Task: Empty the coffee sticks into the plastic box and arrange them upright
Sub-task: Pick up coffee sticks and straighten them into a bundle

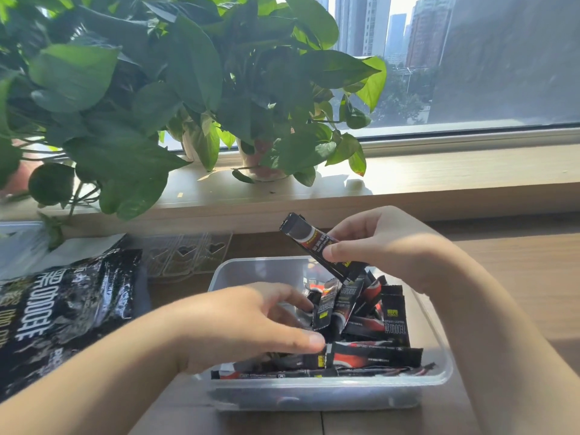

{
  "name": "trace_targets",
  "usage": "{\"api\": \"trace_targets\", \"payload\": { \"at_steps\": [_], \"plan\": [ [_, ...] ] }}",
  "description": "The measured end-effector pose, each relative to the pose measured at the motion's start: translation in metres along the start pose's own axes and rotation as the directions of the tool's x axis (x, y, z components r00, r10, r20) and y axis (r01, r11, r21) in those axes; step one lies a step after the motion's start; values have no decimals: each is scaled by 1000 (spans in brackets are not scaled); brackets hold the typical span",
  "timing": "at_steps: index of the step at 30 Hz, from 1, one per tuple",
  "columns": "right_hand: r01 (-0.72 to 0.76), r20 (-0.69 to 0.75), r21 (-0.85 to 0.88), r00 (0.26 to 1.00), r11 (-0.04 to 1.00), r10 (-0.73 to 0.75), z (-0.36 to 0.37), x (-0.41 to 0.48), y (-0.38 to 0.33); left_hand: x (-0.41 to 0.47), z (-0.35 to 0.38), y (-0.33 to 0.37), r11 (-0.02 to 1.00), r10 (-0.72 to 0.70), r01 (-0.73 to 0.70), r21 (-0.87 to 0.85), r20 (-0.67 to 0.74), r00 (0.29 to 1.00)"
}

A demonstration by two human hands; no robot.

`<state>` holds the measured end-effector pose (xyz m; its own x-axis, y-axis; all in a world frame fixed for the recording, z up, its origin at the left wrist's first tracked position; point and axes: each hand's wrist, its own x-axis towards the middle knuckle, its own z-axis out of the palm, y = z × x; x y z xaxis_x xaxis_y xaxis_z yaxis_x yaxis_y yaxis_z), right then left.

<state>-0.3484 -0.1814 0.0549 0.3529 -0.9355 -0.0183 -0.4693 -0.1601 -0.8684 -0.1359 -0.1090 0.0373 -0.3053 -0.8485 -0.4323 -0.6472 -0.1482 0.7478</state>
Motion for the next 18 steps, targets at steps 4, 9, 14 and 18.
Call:
{"api": "trace_targets", "payload": {
  "at_steps": [4,9,14,18],
  "plan": [
    [5,-22,-1,1000,1000,-5,1,0,0,10,5,4,979,8,3,205,-56,998],
    [-2,-23,-4,1000,1000,2,3,0,1,19,10,18,834,52,-10,552,-61,997],
    [-5,-26,-24,1000,1000,5,2,-1,0,31,10,20,915,125,-80,396,-88,988],
    [-16,-27,-27,999,1000,16,1,-2,0,31,11,22,955,129,-72,289,-182,975]
  ]
}}
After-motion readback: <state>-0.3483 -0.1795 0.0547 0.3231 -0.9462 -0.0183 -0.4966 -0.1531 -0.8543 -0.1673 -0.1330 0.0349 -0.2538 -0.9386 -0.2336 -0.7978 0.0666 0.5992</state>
